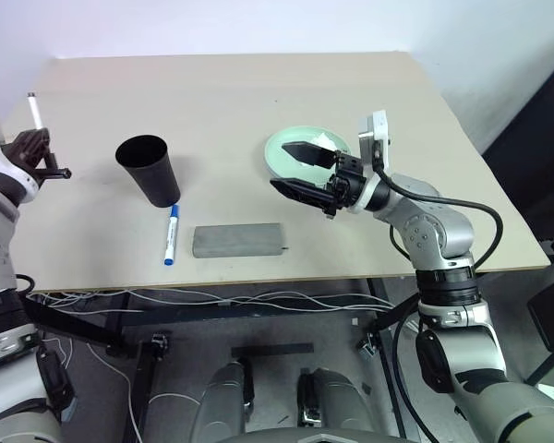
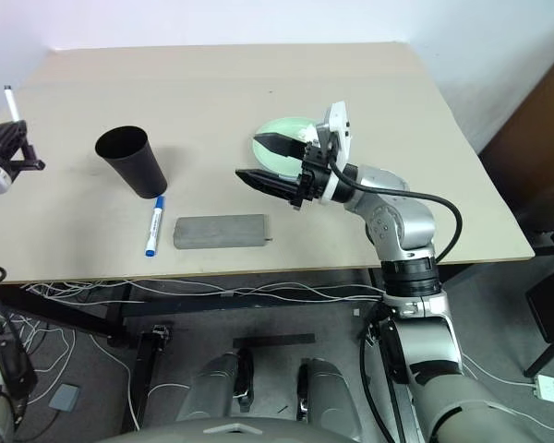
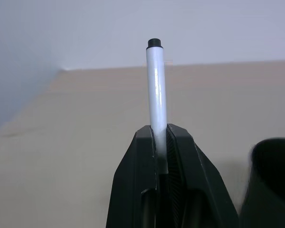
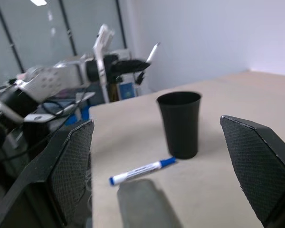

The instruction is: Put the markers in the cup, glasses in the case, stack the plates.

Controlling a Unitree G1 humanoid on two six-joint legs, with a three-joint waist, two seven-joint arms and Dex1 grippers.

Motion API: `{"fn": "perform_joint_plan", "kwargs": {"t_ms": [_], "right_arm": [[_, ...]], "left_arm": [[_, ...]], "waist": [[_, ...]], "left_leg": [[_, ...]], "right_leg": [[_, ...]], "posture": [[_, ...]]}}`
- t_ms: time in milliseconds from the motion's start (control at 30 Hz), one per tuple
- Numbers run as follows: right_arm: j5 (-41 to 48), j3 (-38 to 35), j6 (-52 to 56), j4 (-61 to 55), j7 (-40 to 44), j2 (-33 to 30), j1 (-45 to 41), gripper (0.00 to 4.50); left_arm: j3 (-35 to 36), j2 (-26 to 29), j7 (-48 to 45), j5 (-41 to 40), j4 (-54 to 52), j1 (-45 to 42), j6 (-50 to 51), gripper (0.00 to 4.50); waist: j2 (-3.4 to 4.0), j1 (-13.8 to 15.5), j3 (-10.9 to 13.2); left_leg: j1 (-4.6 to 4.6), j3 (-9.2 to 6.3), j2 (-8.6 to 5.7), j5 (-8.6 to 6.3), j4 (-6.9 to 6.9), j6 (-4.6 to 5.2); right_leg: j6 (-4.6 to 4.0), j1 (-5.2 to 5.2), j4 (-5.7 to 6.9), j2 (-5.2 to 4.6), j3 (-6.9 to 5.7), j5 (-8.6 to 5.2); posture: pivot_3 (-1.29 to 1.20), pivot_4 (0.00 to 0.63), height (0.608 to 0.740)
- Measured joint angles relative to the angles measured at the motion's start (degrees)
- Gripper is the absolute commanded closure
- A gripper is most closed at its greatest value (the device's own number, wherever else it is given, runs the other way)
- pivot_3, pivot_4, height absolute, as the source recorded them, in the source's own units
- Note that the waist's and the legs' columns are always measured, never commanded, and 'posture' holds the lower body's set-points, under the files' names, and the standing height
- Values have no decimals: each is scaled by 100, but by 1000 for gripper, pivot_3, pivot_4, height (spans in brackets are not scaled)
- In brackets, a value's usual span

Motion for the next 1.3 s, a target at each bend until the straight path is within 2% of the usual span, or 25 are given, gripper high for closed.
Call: {"fn": "perform_joint_plan", "kwargs": {"t_ms": [500,700,967,1233,1300], "right_arm": [[-99,301,-211,-147,-373,-44,143,0],[-148,326,-305,-206,-529,-99,217,0],[-147,326,-309,-367,-636,-295,251,0],[-146,335,-308,-406,-646,-418,307,0],[-147,342,-309,-407,-651,-419,307,0]], "left_arm": [[-708,-601,-1391,-72,1411,-1399,-1974,4488],[-893,-903,-1795,1,2273,-1474,-2647,4488],[-896,-930,-1915,121,3201,-1612,-3239,4488],[-955,-954,-2016,186,3543,-1652,-3413,4488],[-989,-955,-2015,204,3545,-1656,-3431,3792]], "waist": [[0,-18,0],[-1,-13,0],[-1,-15,0],[-1,-11,0],[-1,-11,0]], "left_leg": [[4,5,-1,5,7,9],[6,5,-1,6,12,11],[7,5,-1,6,13,13],[6,4,-1,6,17,14],[6,4,-1,6,19,15]], "right_leg": [[2,5,5,5,0,1],[2,6,10,6,-1,2],[3,7,13,6,-1,2],[3,8,15,6,-2,2],[3,8,16,6,-2,2]], "posture": [[0,150,740],[0,150,740],[0,150,740],[0,150,740],[0,150,740]]}}
